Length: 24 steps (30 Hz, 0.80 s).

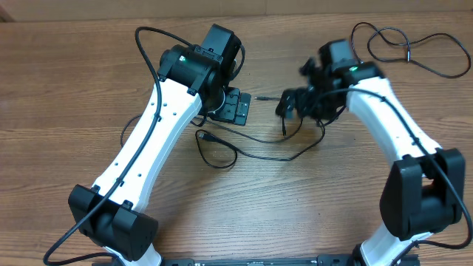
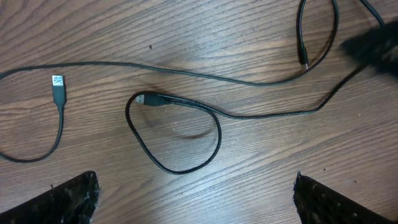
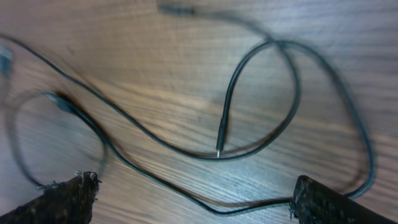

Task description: Untangle cables

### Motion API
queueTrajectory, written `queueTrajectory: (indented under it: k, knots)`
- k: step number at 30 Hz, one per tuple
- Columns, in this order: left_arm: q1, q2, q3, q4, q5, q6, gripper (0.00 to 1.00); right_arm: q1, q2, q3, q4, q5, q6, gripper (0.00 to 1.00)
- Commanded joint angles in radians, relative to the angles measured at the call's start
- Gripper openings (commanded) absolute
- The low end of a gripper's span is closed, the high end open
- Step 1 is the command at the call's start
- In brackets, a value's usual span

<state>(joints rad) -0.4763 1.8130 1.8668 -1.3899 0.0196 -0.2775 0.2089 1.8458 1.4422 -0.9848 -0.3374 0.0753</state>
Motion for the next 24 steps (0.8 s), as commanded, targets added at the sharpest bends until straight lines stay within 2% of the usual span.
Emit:
queueTrajectory:
  k: [1, 15, 24]
  knots:
    - [-0.002, -0.006, -0.002, 0.003, 0.006, 0.009, 1.0, 0.035, 0.002, -0.069, 0.02, 0.102, -0.032, 1.0]
    - [-0.002, -0.006, -0.002, 0.003, 0.006, 0.009, 1.0, 0.078, 0.002, -0.296, 0.097, 0.101, -0.109, 1.0]
    - [-0.002, -0.006, -0.002, 0.003, 0.006, 0.009, 1.0, 0.078, 0.002, -0.35, 0.095, 0.102, 0.03, 1.0]
